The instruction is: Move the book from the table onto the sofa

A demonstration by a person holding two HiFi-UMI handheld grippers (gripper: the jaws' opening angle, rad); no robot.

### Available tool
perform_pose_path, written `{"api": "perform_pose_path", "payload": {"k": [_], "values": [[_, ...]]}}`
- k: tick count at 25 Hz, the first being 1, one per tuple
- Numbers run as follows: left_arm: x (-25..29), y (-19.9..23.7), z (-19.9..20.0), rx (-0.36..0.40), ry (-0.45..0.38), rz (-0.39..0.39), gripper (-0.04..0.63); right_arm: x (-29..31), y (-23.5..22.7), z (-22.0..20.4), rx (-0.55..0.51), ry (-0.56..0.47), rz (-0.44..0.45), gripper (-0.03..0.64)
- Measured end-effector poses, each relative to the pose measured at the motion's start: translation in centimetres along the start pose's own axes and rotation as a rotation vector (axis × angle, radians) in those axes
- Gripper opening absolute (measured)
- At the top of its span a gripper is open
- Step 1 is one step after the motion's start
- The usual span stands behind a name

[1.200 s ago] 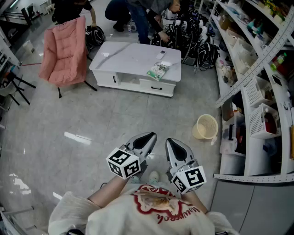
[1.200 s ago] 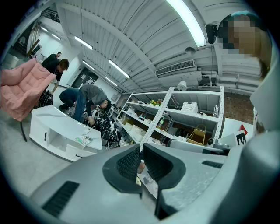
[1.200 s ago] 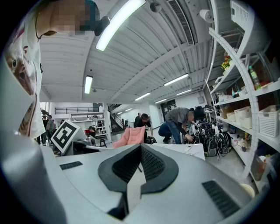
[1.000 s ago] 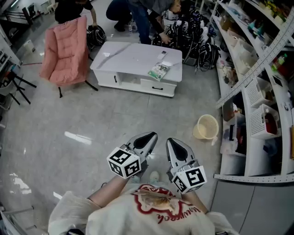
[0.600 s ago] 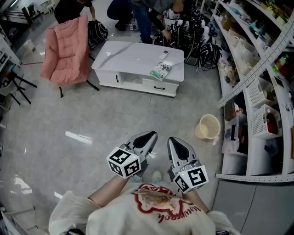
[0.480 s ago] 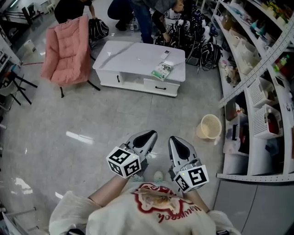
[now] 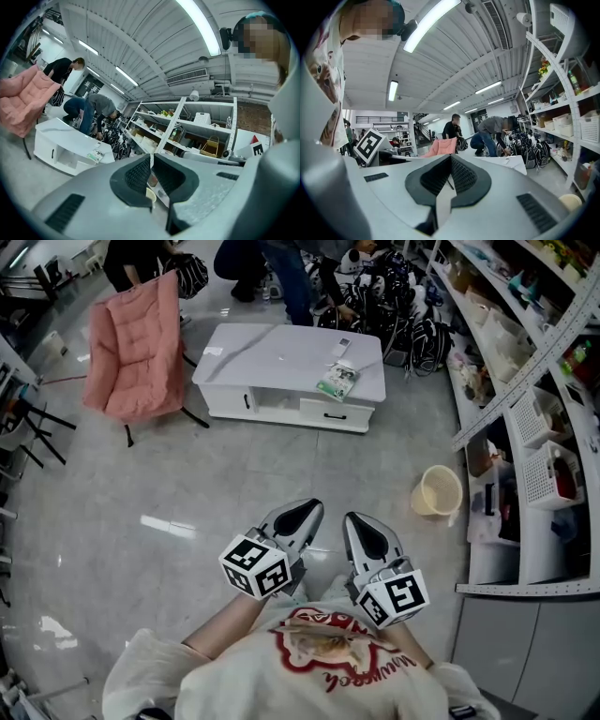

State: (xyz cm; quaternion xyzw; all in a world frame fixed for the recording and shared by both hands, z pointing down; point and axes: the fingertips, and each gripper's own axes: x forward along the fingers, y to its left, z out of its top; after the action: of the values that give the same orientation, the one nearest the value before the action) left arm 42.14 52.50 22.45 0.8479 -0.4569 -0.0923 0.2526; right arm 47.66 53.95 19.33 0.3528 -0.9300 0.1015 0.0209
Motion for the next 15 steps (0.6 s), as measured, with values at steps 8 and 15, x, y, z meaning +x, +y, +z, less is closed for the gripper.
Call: {"api": "perform_pose_path", "payload": {"k": [8, 15], "values": [[1.6, 2.3, 1.2, -0.004, -0.004, -0.013, 0.027, 2.6, -1.5, 0.7, 0.002, -0.013, -0.018, 0.000], [6.5, 6.8, 3.6, 0.011, -0.009, 0.025, 0.028, 8.4, -6.4, 1.8, 0.015, -0.034, 0.015, 0.000]]}}
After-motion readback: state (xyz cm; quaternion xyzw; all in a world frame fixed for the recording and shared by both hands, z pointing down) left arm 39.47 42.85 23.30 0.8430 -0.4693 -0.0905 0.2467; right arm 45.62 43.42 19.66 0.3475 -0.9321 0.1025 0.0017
